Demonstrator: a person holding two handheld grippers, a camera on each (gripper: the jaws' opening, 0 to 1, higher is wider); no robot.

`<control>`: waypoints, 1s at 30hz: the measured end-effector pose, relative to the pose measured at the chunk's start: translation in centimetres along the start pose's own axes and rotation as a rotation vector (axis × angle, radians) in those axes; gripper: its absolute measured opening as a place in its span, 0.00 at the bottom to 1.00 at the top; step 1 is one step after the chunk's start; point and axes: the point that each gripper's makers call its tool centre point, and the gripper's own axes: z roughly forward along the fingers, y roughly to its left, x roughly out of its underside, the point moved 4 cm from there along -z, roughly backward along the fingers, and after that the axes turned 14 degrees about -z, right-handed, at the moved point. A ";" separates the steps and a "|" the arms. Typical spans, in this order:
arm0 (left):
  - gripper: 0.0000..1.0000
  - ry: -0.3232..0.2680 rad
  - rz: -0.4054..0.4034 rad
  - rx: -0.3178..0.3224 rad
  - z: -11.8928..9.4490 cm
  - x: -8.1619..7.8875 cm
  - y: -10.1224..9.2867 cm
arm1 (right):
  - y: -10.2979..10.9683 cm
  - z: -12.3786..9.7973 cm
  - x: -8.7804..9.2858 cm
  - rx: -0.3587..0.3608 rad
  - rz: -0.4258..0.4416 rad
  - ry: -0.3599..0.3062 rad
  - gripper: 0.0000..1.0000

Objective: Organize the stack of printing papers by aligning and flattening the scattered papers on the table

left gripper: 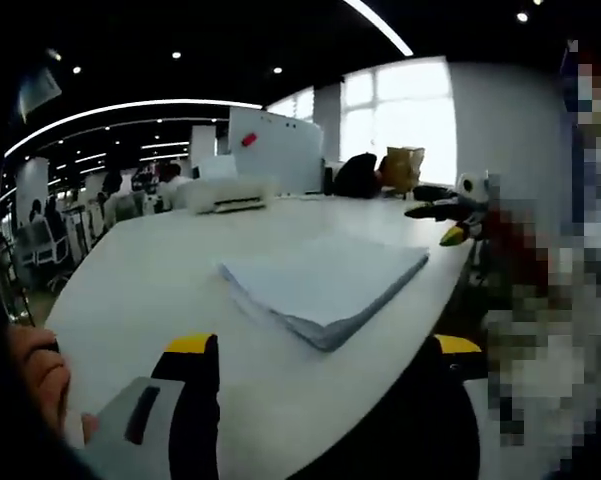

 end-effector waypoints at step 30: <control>0.83 -0.003 0.050 0.026 0.1 -0.4 -0.7 | 0.2 -1.2 -1.0 0.027 -0.007 0.015 0.65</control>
